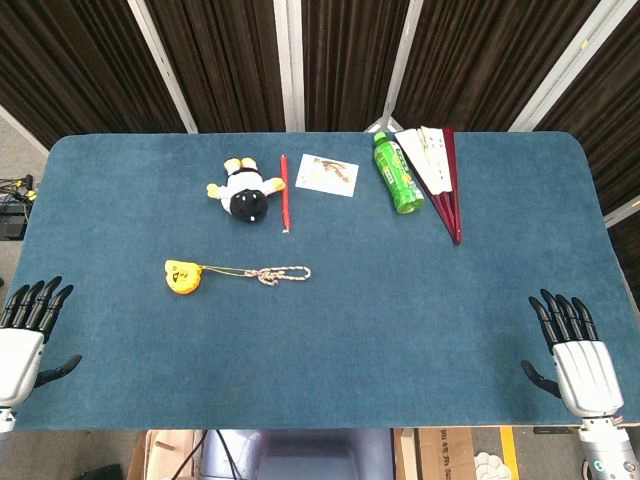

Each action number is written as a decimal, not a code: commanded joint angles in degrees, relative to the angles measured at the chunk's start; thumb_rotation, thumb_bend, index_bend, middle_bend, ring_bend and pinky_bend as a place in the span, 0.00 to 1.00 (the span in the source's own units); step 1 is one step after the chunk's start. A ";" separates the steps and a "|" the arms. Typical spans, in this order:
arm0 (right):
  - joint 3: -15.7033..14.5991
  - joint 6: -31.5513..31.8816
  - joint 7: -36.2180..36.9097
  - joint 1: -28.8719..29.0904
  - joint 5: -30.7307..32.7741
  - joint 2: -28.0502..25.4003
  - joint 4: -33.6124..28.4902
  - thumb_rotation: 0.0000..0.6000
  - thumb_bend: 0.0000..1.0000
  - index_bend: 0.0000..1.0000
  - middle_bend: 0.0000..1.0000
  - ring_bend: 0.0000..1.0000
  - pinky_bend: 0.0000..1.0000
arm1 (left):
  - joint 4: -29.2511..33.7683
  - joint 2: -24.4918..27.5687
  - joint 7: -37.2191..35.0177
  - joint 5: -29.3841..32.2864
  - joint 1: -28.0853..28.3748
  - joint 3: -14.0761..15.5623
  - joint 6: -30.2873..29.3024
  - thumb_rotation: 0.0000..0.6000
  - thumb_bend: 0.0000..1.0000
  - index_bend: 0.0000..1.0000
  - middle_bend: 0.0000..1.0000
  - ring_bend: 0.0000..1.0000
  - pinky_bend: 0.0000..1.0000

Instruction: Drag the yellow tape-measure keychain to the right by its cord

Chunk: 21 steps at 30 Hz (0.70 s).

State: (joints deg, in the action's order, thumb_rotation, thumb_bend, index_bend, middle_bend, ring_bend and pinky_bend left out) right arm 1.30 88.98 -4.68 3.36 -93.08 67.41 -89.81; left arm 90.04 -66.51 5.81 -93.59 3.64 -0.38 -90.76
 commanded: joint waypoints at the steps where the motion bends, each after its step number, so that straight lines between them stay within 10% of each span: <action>1: -0.01 -0.06 -0.03 0.07 -0.10 0.06 0.02 1.00 0.24 0.00 0.00 0.00 0.00 | -0.02 0.02 -0.10 0.13 -0.03 -0.04 0.00 1.00 0.00 0.00 0.00 0.00 0.00; 21: -0.34 -0.34 2.70 1.39 -2.85 0.31 -0.26 1.00 0.24 0.00 0.00 0.00 0.00 | 0.20 0.54 -0.36 0.11 -0.54 0.21 -0.51 1.00 0.00 0.00 0.00 0.00 0.00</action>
State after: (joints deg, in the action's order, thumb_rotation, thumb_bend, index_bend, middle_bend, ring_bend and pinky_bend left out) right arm 0.86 88.56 -2.51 4.38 -95.37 67.61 -90.18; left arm 90.24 -65.97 5.46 -93.48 3.11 -0.18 -91.26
